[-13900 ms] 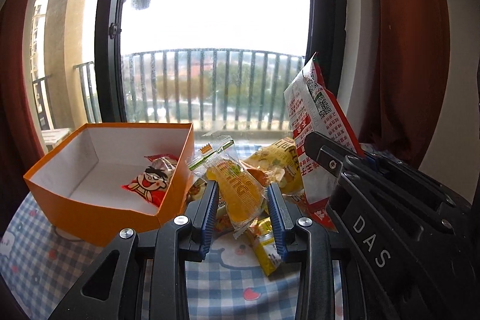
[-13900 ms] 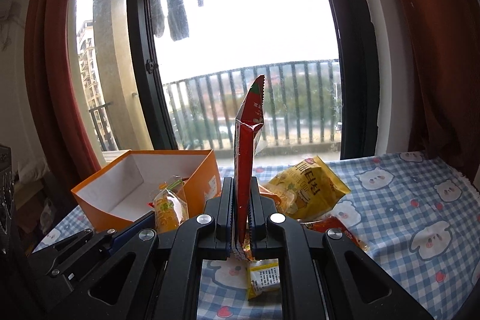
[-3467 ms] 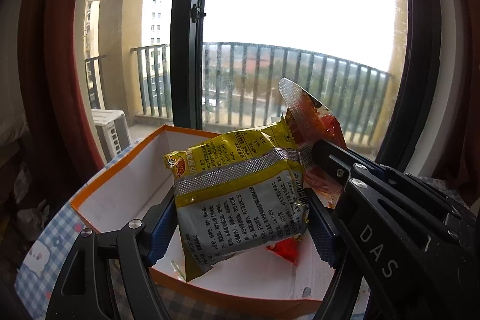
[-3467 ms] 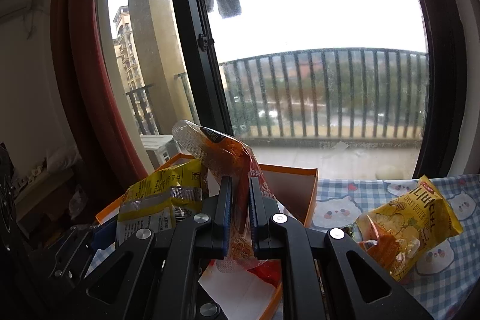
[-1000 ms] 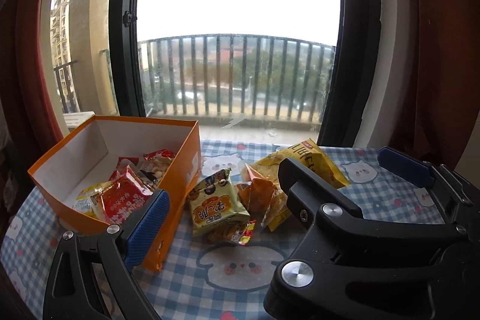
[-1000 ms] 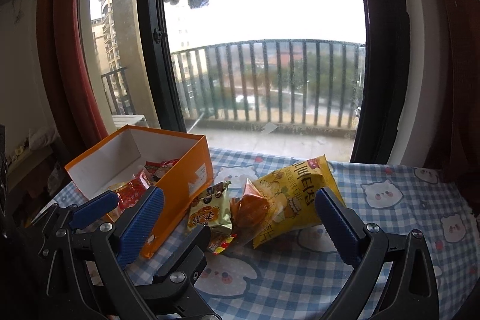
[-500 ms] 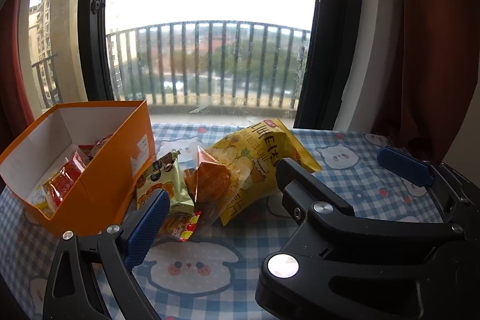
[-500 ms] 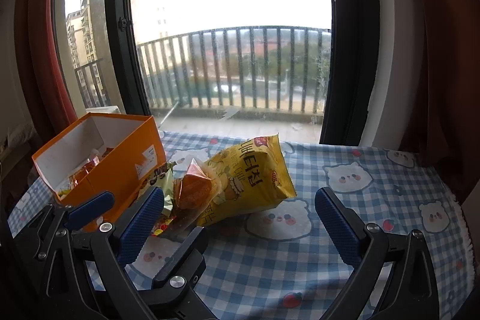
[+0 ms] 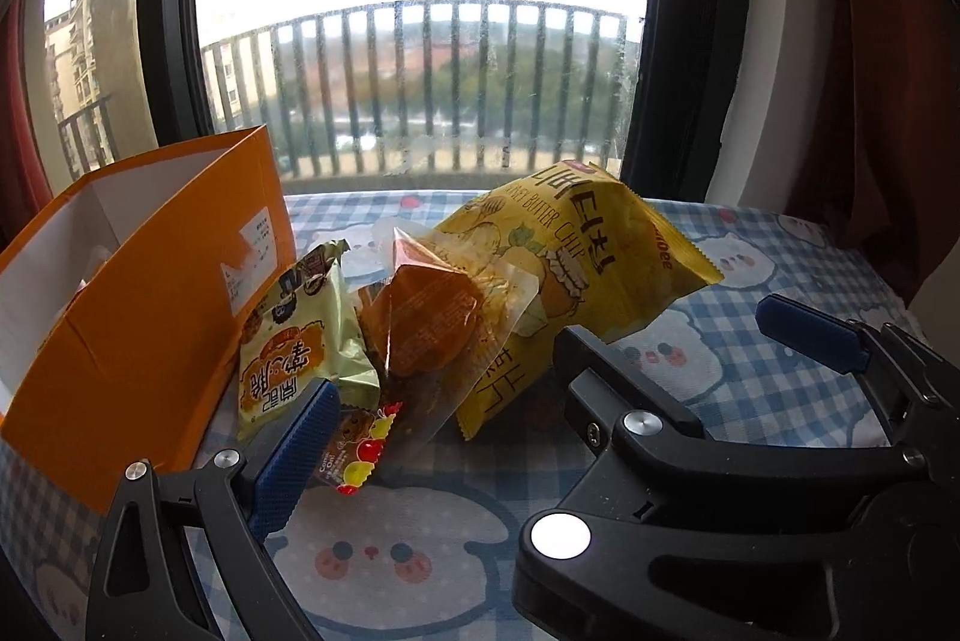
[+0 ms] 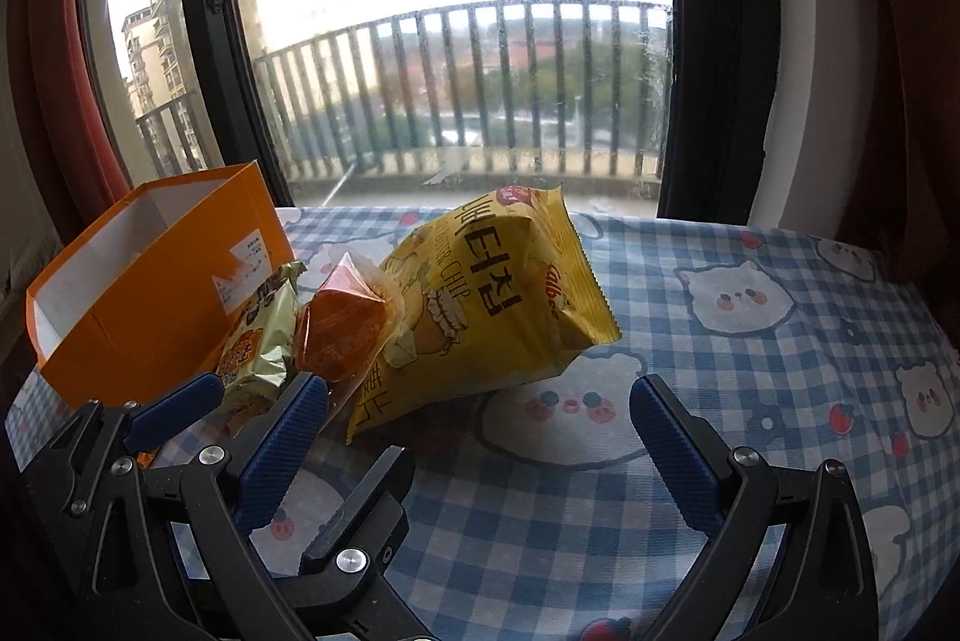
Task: Organize snacks
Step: 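Move right tool to yellow chip bag while left tool approaches green-yellow packet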
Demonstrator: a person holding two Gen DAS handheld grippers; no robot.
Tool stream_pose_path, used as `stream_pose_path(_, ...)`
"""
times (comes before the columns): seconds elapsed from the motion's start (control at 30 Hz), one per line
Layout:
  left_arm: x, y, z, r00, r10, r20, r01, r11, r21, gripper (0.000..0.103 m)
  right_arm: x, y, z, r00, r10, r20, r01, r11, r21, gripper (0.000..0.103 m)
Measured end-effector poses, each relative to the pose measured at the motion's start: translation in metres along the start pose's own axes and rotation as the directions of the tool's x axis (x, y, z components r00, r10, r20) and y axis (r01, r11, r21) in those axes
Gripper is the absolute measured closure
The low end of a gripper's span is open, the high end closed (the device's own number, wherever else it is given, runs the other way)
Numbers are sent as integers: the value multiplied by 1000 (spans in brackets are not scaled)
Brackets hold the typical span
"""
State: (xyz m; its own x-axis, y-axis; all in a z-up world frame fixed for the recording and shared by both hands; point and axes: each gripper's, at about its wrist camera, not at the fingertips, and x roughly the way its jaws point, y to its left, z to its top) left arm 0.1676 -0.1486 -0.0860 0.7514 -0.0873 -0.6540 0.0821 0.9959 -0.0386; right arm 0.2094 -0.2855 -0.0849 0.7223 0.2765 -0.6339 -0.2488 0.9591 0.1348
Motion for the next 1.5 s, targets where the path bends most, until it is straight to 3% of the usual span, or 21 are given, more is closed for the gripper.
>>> stream_pose_path(0.13,9,7,5,999,18,-26,-18,1000,0,5,13,2,1,1000,-3,-17,3,1000,4,1)
stream_pose_path(0.3,9,8,23,998,61,15,-62,997,40,5,18,4,13,1000,7,-8,-7,999,34,1)
stream_pose_path(0.53,28,15,39,997,74,5,-74,997,21,5,30,5,34,999,-30,15,30,999,43,1)
stream_pose_path(0.9,58,31,33,996,74,-59,-77,995,-64,5,67,4,38,998,-52,-21,53,998,17,1)
stream_pose_path(1.33,47,45,24,989,126,-76,-133,987,-88,5,87,-6,35,992,-126,-22,127,992,26,1)
stream_pose_path(1.5,38,47,18,986,140,-87,-148,984,-96,6,79,-1,29,996,-92,-17,93,996,15,28)
